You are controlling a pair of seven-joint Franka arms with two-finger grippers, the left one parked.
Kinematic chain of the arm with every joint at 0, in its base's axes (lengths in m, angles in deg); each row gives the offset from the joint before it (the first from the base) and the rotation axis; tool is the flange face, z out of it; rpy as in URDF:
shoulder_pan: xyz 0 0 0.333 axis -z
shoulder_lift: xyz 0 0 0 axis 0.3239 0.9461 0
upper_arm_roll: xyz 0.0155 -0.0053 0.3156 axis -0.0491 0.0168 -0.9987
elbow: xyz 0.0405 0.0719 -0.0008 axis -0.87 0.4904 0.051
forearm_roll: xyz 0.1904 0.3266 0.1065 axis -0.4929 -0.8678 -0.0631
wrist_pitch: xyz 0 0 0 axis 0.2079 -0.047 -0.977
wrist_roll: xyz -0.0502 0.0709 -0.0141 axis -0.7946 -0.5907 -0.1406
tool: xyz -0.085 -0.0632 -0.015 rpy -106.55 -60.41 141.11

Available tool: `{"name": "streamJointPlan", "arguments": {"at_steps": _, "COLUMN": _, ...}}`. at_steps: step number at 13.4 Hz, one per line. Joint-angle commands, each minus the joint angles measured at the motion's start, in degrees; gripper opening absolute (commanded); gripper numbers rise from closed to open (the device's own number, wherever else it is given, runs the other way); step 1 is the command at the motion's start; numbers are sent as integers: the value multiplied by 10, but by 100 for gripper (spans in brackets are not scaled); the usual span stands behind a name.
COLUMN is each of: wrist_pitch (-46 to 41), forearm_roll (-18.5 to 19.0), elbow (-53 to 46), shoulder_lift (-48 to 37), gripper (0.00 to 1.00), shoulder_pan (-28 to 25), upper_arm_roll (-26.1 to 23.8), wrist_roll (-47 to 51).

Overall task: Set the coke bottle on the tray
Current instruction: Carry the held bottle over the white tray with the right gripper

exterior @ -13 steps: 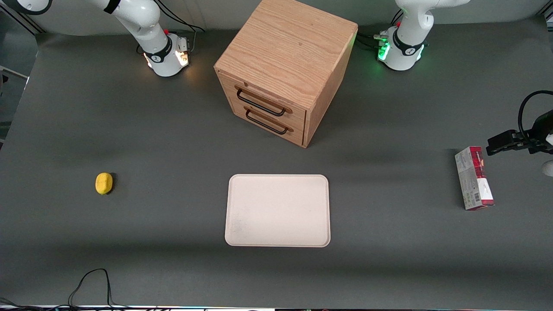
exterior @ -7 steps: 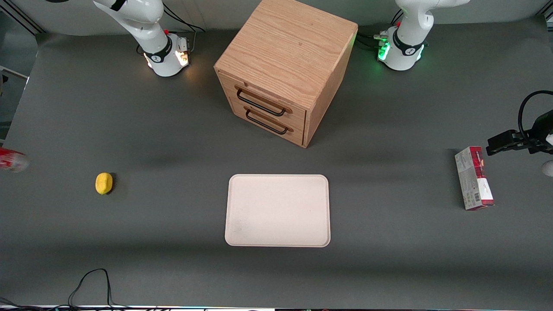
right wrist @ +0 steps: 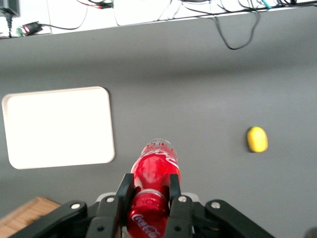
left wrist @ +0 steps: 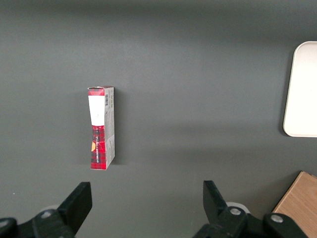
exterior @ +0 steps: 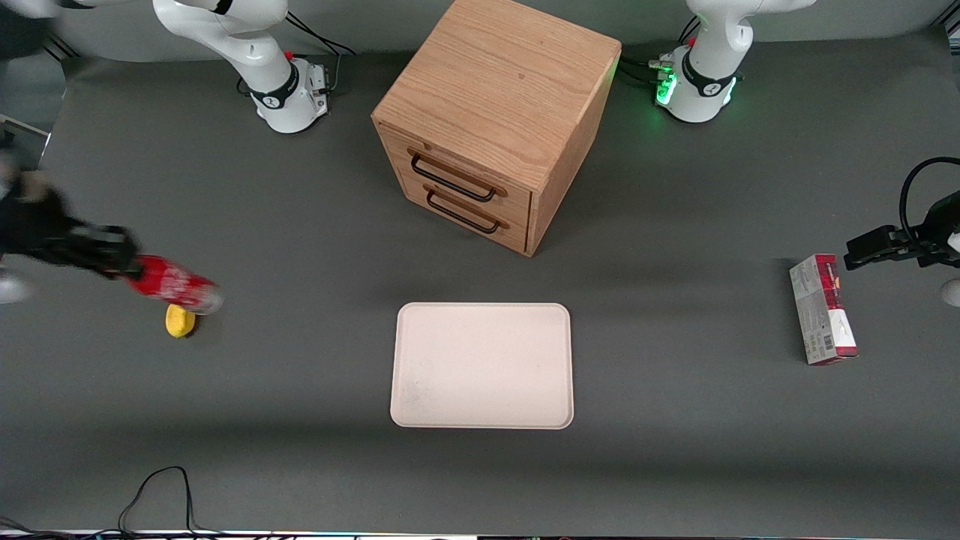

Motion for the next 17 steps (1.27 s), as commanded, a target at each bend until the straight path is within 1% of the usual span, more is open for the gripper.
{"name": "streamJointPlan", "arguments": {"at_steps": 1, "wrist_pitch": 28, "forearm_roll": 27, "elbow": 2, "shoulder_lift": 19, "gripper": 6, "shoulder_pan": -80, "upper_arm_roll": 8, "wrist_roll": 118}}
{"name": "streamJointPlan", "arguments": {"at_steps": 2, "wrist_pitch": 31, "forearm_roll": 30, "elbow": 1, "shoulder_lift": 25, "gripper": 6, "shoulder_pan": -104, "upper_arm_roll": 9, "wrist_roll": 145}}
{"name": "streamJointPlan", "arguments": {"at_steps": 3, "wrist_pitch": 38, "forearm_roll": 42, "elbow": 2, "shoulder_lift": 32, "gripper": 6, "shoulder_pan": -125, "upper_arm_roll": 9, "wrist_roll": 159}}
{"name": "streamJointPlan", "arguments": {"at_steps": 5, "wrist_pitch": 50, "forearm_roll": 46, "elbow": 2, "shoulder_lift": 39, "gripper": 6, "shoulder_pan": -148, "upper_arm_roll": 7, "wrist_roll": 163}}
{"name": "streamJointPlan", "arguments": {"at_steps": 10, "wrist_pitch": 93, "forearm_roll": 43, "elbow": 2, "shoulder_lift": 93, "gripper": 6, "shoulder_pan": -158, "upper_arm_roll": 6, "wrist_roll": 157}}
{"name": "streamJointPlan", "arguments": {"at_steps": 17, "wrist_pitch": 208, "forearm_roll": 41, "elbow": 9, "shoulder_lift": 197, "gripper": 6, "shoulder_pan": -156, "upper_arm_roll": 6, "wrist_roll": 156}}
